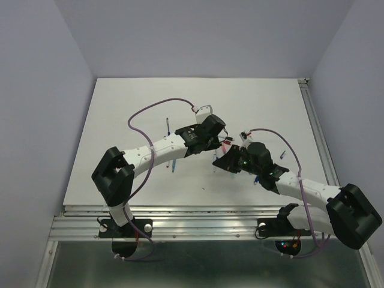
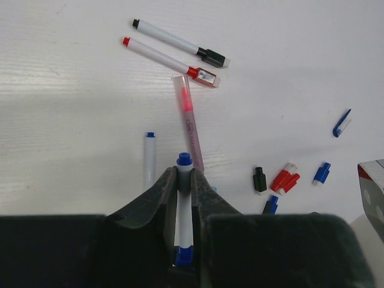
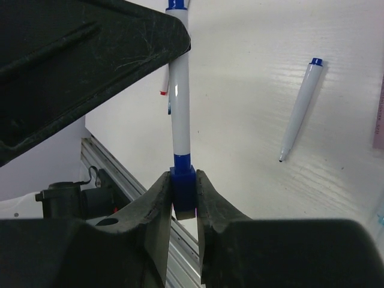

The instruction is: Open the pen caps

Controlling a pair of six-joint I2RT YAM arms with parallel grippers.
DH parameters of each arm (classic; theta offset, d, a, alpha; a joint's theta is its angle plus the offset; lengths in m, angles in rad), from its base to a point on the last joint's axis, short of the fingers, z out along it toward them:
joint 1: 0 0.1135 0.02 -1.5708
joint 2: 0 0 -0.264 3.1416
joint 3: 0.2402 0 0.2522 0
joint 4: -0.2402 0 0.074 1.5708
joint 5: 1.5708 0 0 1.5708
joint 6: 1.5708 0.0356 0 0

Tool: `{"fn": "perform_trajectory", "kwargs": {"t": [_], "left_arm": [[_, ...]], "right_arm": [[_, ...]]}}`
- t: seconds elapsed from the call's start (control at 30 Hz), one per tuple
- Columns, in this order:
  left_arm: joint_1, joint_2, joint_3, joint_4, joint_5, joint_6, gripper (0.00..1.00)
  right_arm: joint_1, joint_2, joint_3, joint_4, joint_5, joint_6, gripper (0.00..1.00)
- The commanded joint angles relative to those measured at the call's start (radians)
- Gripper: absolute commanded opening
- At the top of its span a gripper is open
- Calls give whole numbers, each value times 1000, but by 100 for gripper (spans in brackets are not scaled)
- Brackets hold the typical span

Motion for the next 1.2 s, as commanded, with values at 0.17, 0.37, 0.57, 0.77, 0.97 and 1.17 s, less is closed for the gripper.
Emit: {"fn": "perform_trajectory", "kwargs": {"t": [0.17,0.37,0.57,0.77,0.97,1.17], "left_arm": [[78,20,65,86,-202,1,0],[176,107,179,94,-320,-6,0],[211,100,215,80,-310,46,0],[211,-11,46,59,-163,133,0],[184,-121,-227,69,-75,172,0],[133,-141,-316,54,-73,167,0]], "right_arm": [[37,-76,-41,120,-279,143,1],[196,-177,-138,189,-310,263,1],[246,-248,-103,-66,-208,191,1],[246,-306,66,-574,247,38,1],[218,-280,141,-889,760,86,8],[160,-248,120,-925,811,81,9]]}}
